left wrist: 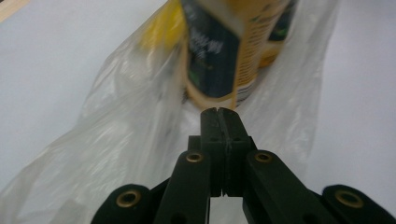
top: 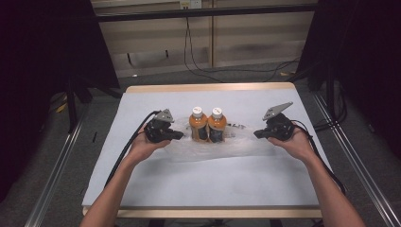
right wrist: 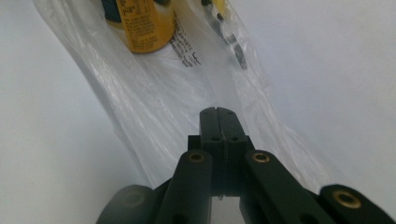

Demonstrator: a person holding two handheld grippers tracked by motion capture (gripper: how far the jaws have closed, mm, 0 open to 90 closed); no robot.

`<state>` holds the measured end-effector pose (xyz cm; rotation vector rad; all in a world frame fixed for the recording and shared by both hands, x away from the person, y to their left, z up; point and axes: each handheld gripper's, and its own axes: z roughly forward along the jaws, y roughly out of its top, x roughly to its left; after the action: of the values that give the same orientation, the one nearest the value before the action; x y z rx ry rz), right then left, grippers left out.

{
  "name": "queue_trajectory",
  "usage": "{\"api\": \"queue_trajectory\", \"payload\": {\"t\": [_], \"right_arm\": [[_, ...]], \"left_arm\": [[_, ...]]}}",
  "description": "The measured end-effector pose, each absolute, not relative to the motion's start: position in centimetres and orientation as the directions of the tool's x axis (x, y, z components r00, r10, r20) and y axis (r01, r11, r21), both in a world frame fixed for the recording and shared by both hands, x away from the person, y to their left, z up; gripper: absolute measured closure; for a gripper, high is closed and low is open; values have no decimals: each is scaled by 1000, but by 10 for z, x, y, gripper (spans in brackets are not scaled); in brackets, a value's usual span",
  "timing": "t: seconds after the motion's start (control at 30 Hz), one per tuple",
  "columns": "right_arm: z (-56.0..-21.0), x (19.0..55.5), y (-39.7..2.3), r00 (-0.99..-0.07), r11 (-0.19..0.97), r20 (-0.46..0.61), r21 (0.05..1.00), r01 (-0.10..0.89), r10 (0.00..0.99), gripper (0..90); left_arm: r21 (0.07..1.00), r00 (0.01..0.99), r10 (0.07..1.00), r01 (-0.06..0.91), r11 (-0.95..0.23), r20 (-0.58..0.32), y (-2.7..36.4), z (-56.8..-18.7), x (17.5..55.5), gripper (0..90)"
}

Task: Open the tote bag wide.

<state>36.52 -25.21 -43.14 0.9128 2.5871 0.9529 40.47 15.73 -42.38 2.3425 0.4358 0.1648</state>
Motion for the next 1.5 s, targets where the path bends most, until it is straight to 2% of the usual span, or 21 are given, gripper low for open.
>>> {"api": "queue_trajectory", "payload": {"t": [0.23,0.5,0.73,1.03,1.17,1.5], "right_arm": [[-423,368,-244,-780,550,23,696,461,625,900],[-410,378,-226,-794,534,34,722,439,607,900],[-418,396,-199,-804,591,3,675,441,595,900],[-439,407,-191,-811,649,5,596,473,585,900],[-447,412,-188,-795,645,22,573,506,606,900],[-467,427,-170,-792,650,26,554,520,610,900]], "left_arm": [[763,938,343,262,-591,-57,146,-414,388,900],[756,945,314,268,-597,-86,119,-426,378,897],[731,938,330,298,-614,-105,100,-442,380,893],[702,941,328,293,-649,-90,87,-459,380,891],[682,946,312,287,-672,-91,82,-465,378,891],[665,951,300,275,-694,-80,76,-477,372,891]]}}
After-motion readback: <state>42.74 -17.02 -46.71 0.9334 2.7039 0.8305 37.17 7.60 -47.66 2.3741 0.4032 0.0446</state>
